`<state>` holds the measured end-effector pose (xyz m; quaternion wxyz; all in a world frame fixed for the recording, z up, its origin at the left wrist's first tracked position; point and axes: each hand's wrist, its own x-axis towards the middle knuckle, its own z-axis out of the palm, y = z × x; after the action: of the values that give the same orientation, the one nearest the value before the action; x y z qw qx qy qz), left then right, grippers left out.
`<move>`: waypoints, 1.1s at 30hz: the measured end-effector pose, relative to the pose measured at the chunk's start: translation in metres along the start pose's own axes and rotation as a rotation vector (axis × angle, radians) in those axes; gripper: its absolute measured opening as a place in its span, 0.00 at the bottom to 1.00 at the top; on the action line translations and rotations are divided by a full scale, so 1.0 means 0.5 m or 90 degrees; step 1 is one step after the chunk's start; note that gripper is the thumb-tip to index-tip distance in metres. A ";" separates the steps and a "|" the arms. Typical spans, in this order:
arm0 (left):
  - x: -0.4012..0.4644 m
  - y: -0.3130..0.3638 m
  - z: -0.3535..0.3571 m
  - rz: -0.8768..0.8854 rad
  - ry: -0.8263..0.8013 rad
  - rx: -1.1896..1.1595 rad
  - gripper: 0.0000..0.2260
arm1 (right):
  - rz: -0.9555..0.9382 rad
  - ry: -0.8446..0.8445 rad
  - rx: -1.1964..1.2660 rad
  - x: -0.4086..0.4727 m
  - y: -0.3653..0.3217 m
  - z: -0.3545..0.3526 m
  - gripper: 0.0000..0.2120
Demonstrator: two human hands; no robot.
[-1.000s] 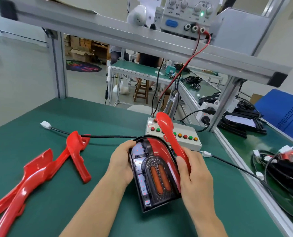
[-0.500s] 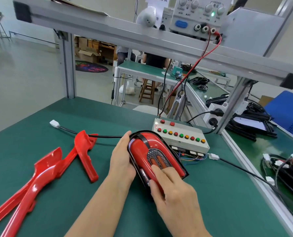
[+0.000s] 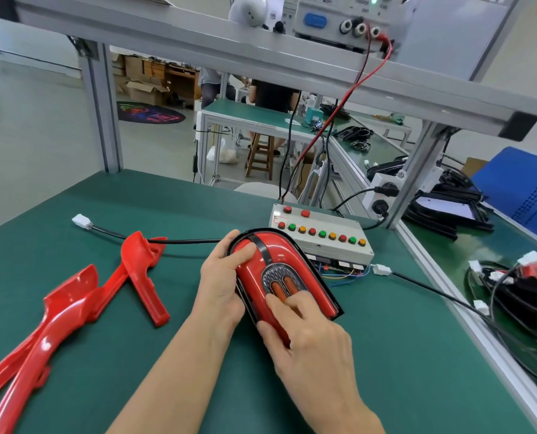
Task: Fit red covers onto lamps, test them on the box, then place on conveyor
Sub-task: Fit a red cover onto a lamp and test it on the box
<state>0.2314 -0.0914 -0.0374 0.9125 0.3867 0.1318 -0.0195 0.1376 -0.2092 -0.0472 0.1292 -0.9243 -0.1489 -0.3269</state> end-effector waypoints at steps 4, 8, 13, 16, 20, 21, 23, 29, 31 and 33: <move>0.002 0.025 -0.002 0.042 0.006 -0.052 0.17 | 0.172 0.034 0.296 0.010 0.019 -0.016 0.17; 0.012 0.050 -0.017 0.090 0.025 -0.111 0.13 | 0.460 0.106 0.537 0.026 0.057 -0.032 0.22; 0.008 0.041 -0.015 0.108 0.064 -0.130 0.18 | 0.632 -0.218 0.838 0.030 0.043 -0.021 0.45; 0.004 0.030 -0.008 0.110 0.073 -0.117 0.14 | 0.641 -0.190 0.914 0.029 0.036 -0.018 0.40; -0.003 0.021 -0.001 0.116 0.070 -0.098 0.09 | 0.650 -0.160 0.902 0.029 0.032 -0.022 0.41; -0.006 0.019 0.000 0.114 0.068 -0.095 0.08 | 0.637 -0.184 0.904 0.029 0.030 -0.025 0.39; -0.010 0.014 0.003 0.104 0.063 -0.083 0.09 | 0.619 -0.211 0.918 0.029 0.031 -0.028 0.34; -0.018 0.005 0.010 0.083 0.036 -0.043 0.13 | 0.607 -0.226 0.978 0.024 0.050 -0.024 0.26; -0.018 0.006 0.011 0.083 0.022 -0.030 0.13 | 0.597 -0.222 0.971 0.023 0.053 -0.022 0.25; -0.016 0.006 0.010 0.081 0.017 -0.025 0.13 | 0.583 -0.220 0.968 0.021 0.055 -0.020 0.25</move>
<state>0.2252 -0.0930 -0.0299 0.9173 0.3769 0.1197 0.0466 0.1496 -0.2358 -0.0365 0.7985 -0.5944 0.0401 0.0865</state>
